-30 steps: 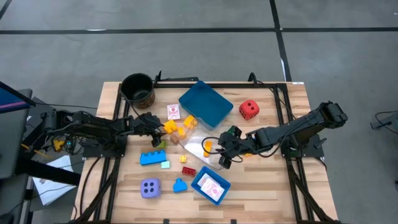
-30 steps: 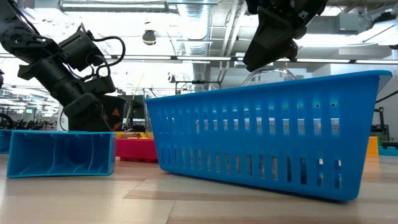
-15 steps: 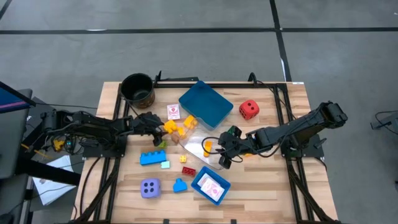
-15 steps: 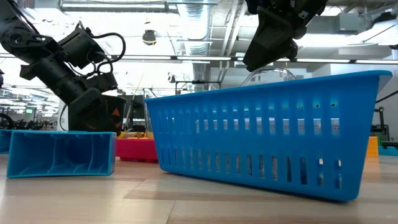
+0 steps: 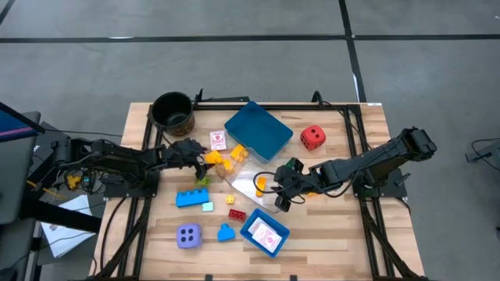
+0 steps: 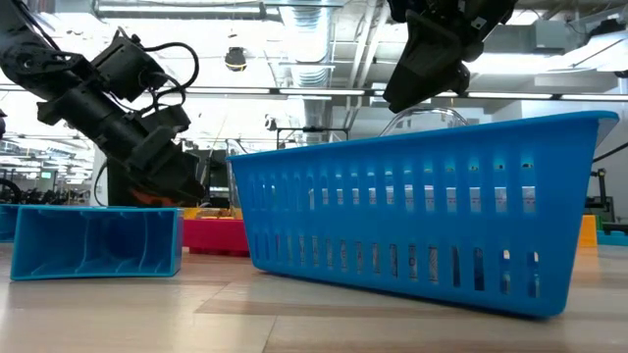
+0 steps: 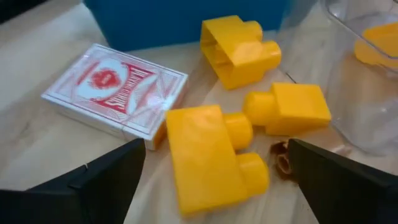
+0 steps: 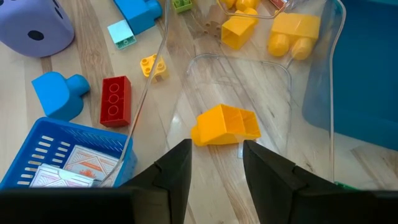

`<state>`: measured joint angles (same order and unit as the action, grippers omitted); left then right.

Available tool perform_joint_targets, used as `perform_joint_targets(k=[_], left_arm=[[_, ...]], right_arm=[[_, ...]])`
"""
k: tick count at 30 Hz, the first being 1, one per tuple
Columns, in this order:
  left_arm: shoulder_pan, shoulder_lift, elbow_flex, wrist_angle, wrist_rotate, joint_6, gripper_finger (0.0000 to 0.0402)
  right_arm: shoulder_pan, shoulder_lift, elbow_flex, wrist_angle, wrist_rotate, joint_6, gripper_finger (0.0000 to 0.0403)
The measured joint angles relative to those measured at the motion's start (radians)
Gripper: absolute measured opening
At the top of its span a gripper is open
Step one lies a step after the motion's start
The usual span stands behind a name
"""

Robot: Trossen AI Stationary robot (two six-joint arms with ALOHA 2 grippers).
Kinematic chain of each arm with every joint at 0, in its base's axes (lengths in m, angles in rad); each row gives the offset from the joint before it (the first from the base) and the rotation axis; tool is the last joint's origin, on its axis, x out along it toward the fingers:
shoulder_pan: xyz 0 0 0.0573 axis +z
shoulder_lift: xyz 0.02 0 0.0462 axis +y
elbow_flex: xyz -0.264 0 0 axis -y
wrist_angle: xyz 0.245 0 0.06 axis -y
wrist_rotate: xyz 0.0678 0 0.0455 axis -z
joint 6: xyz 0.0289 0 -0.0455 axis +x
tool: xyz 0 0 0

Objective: Pick & Place Toys
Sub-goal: Put the yellow game piece block into the transparent bin

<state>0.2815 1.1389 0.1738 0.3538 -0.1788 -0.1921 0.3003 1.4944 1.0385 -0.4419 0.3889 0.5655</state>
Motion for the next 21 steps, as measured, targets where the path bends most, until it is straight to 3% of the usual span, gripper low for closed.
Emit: perform_joint_targets(k=[14,21], left_arm=[[-0.099,0.146,0.009,0.082,-0.186,0.000,0.0399],[-0.099,0.278,0.056,0.082,-0.193,-0.023,0.0399]], right_arm=[[0.000,0.000,0.000,0.000,0.000,-0.015,0.0137],[0.000,0.000,0.000,0.000,0.000,-0.024,0.0137]])
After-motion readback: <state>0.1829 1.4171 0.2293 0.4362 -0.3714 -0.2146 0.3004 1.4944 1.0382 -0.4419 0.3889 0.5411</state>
